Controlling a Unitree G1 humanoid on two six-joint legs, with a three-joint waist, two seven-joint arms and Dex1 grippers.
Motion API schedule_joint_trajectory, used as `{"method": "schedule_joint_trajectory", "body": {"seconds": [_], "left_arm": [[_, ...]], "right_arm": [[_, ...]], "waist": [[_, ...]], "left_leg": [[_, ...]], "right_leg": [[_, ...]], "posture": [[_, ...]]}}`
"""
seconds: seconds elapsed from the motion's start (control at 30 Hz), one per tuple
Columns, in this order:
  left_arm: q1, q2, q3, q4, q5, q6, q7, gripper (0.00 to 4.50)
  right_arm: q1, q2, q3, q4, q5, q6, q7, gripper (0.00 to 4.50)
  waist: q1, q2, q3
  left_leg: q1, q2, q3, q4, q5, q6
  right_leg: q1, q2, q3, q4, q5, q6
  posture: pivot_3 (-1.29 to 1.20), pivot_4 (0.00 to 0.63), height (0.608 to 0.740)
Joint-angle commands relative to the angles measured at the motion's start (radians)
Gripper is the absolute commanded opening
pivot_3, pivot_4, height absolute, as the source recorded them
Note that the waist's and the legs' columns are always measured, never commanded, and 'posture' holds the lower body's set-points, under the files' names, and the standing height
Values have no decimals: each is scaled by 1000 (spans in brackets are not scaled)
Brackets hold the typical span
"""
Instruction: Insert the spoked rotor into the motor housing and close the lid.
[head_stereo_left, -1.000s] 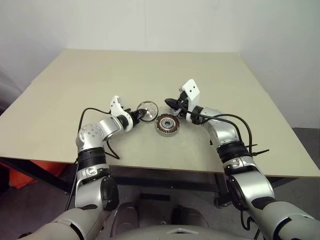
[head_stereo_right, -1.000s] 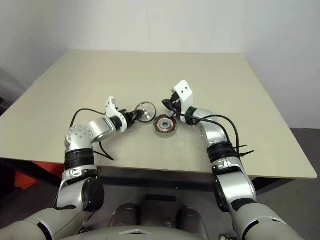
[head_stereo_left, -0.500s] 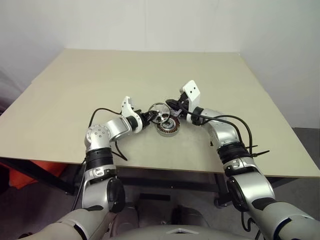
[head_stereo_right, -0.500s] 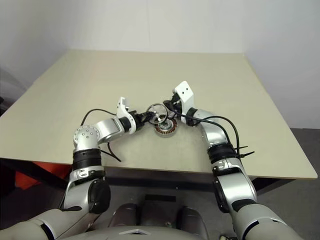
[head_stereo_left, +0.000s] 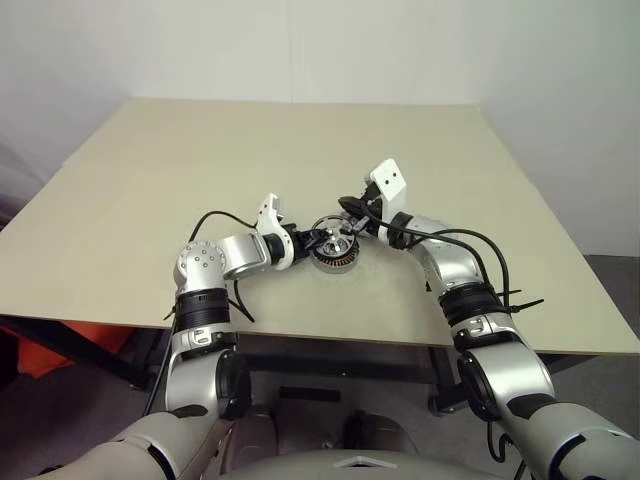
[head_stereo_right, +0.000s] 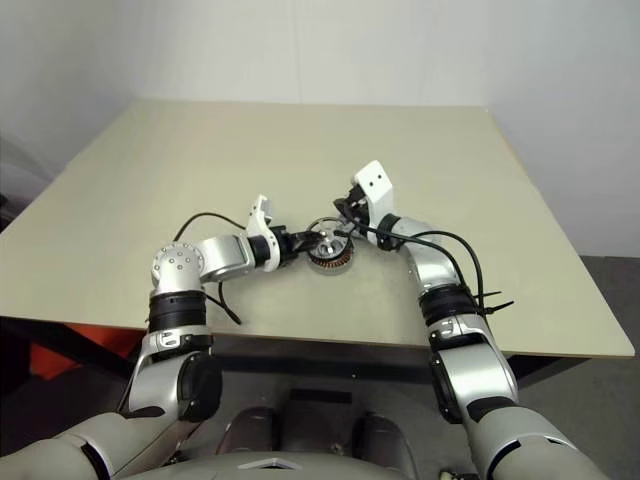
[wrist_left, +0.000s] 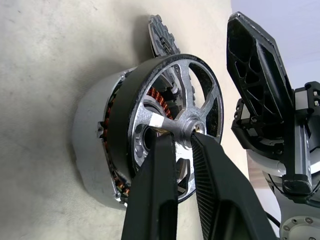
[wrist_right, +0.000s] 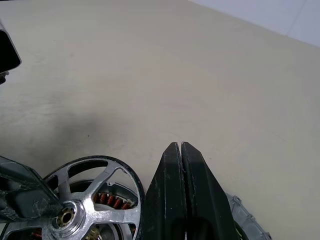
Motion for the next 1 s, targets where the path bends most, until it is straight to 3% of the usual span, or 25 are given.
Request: {"method": "schedule_joint_trajectory", "body": {"seconds": [0.03,0.37,0.6,1.0], "left_arm": [[-40,-6,3,19,-2,3,5,223],[-53,0,-21,71,34,-10,-3,223],[-51,8,-30,54,50,-7,-19,2365],[-6,27,-50,-115,-22,66,-116,2365]], "right_arm": [[-24,-2,-18,-45,6,-9,-5,0],[-16,-4,-18,-92,9,23,-13,0],[-19,0,-17,-73,4,10,-15,0],[-22,0,-16,-4,0,-39,-2,0]], "waist": [[0,0,0],[1,0,0],[1,0,0],[0,0,0]], "left_leg": [[0,0,0,0,0,0],[1,-1,0,0,0,0],[1,-1,0,0,0,0],[0,-1,0,0,0,0]], "right_leg": [[0,0,0,0,0,0],[1,0,0,0,0,0],[1,0,0,0,0,0],[0,0,0,0,0,0]], "posture": [[0,0,740],[0,0,740],[0,0,740],[0,0,740]]}}
